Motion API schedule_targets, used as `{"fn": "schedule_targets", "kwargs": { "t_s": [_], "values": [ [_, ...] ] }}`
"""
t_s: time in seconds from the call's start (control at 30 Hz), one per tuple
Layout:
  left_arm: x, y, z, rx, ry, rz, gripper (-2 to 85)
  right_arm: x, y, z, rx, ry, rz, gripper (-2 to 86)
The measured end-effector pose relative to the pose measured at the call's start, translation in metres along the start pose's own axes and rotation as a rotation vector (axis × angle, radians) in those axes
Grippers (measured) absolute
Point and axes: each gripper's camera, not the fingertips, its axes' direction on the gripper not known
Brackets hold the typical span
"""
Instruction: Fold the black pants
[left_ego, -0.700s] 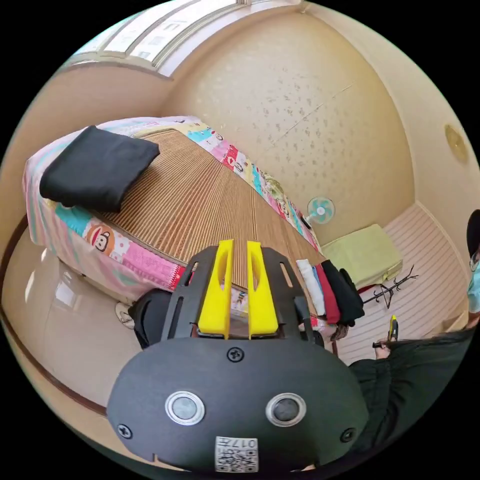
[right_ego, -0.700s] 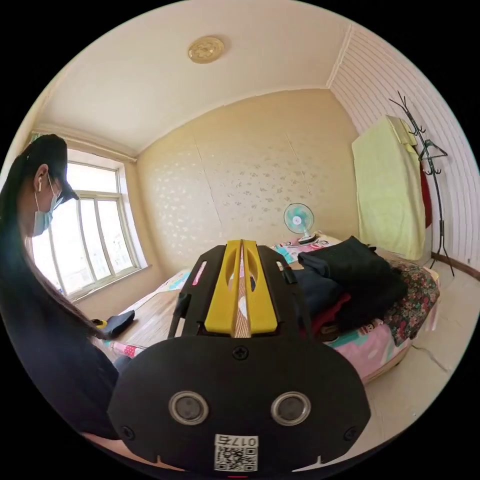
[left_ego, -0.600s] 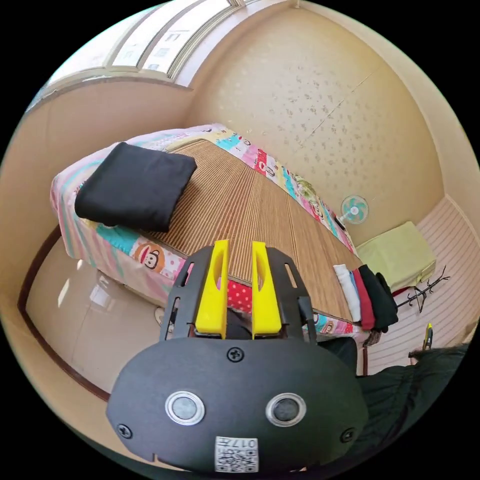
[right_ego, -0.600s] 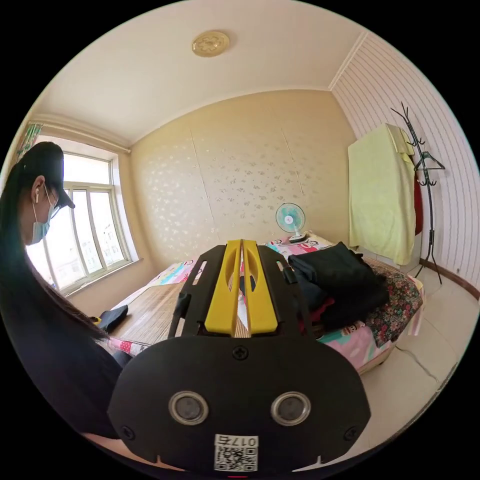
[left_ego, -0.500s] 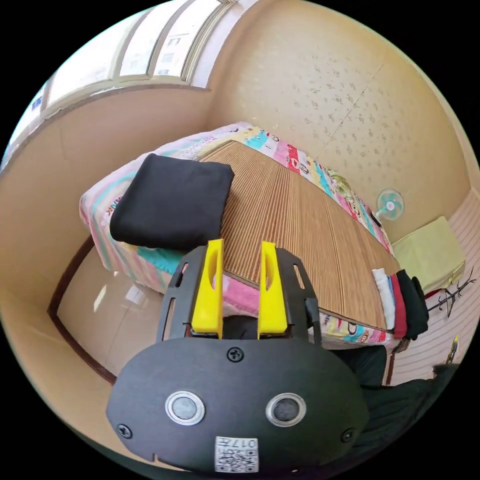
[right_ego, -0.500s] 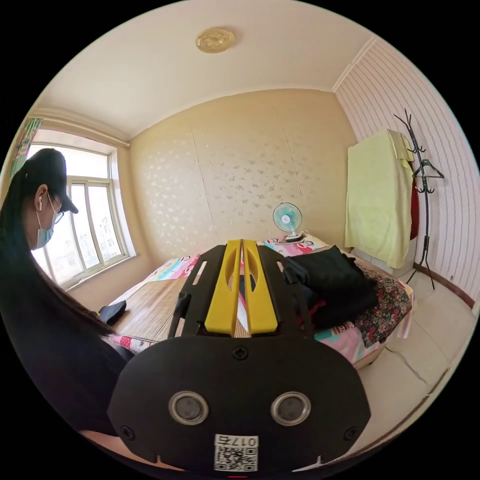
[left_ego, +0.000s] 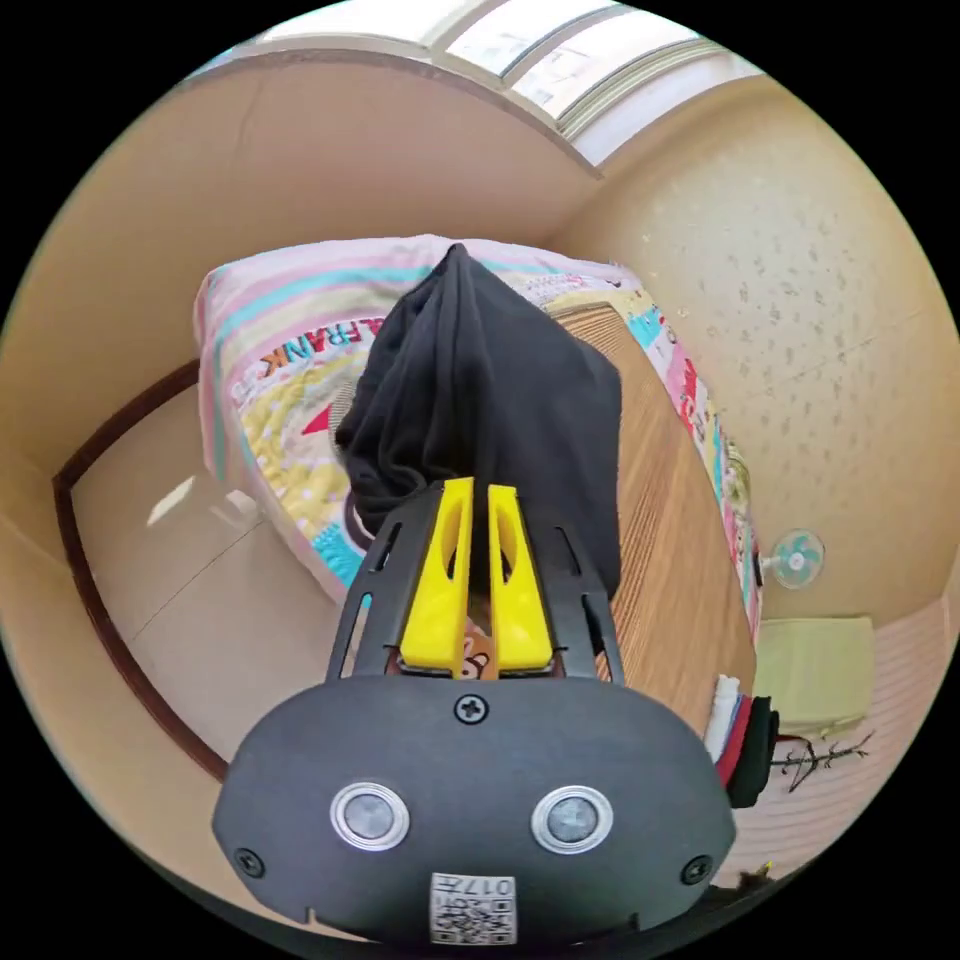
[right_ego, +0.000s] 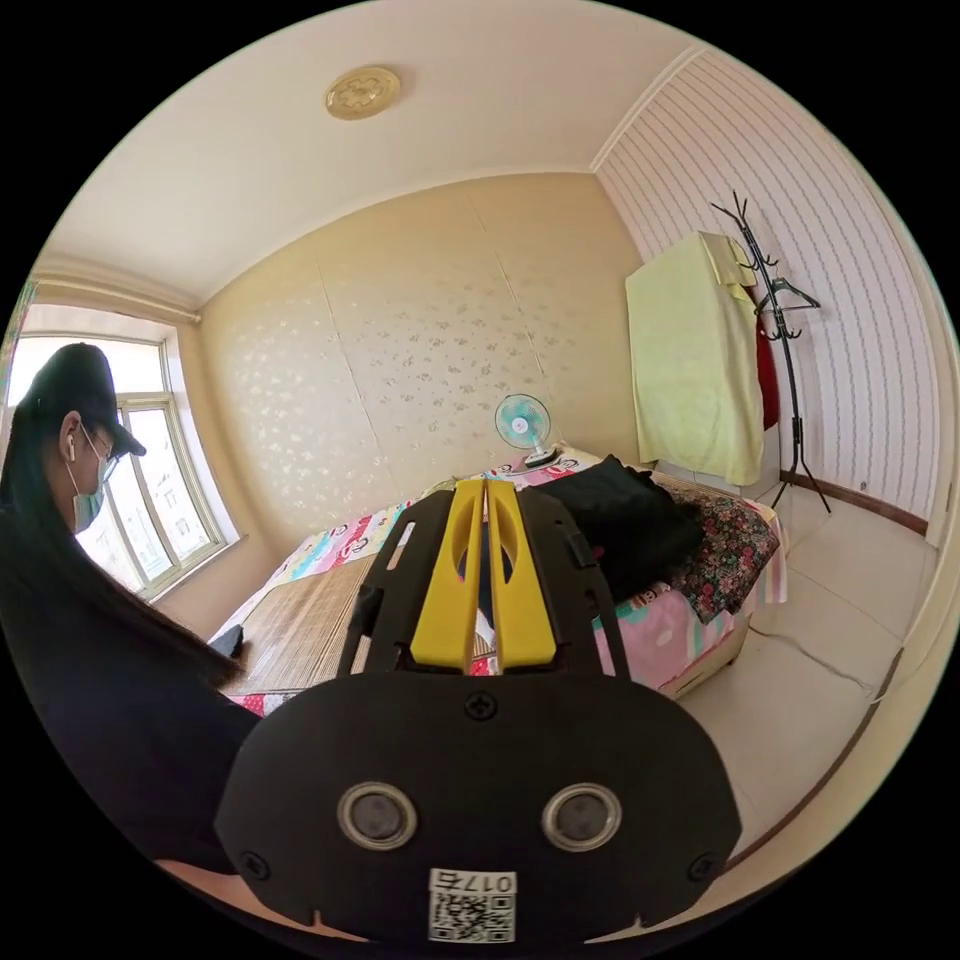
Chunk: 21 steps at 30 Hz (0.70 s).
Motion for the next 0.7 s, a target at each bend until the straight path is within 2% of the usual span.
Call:
{"fn": "schedule_targets", "kwargs": {
  "t_s": [0.03,0.07,0.2,0.23,0.27,0.33,0.43,0.5,0.57,0.67,0.7],
  "values": [
    [0.03,0.01,0.013,-0.032,0.197,0.054,0.6,0.003,-0.001,0.005,-0.002,-0.022,0.006,0.3],
    [0.048,0.017,0.022,-0.057,0.253,0.083,0.1,0.008,-0.003,0.016,-0.007,-0.074,0.013,0.3],
    [0.21,0.115,0.099,-0.295,0.189,0.499,-0.3,0.01,-0.004,0.056,-0.038,-0.164,-0.009,0.3],
    [0.241,0.149,0.114,-0.351,0.252,0.576,-0.1,0.01,-0.003,0.062,-0.047,-0.171,-0.012,0.3],
    [0.251,0.164,0.119,-0.377,0.299,0.593,0.2,0.011,0.0,0.073,-0.073,-0.187,-0.02,0.4],
    [0.278,0.222,0.136,-0.505,0.513,0.586,1.6,0.014,0.007,0.089,-0.118,-0.211,-0.029,0.4],
    [0.286,0.281,0.133,-0.623,0.608,0.578,5.0,0.023,0.022,0.115,-0.204,-0.235,-0.033,0.4],
    [0.281,0.302,0.114,-0.627,0.578,0.607,7.3,0.031,0.032,0.137,-0.296,-0.242,-0.04,0.4],
    [0.262,0.302,0.088,-0.557,0.513,0.555,8.7,0.037,0.038,0.153,-0.352,-0.241,-0.056,0.3],
    [0.204,0.264,0.042,-0.32,0.324,0.325,11.2,0.045,0.044,0.176,-0.384,-0.281,-0.069,0.4],
    [0.176,0.246,0.027,-0.218,0.196,0.191,13.4,0.048,0.045,0.185,-0.385,-0.319,-0.066,0.4]
  ]
}}
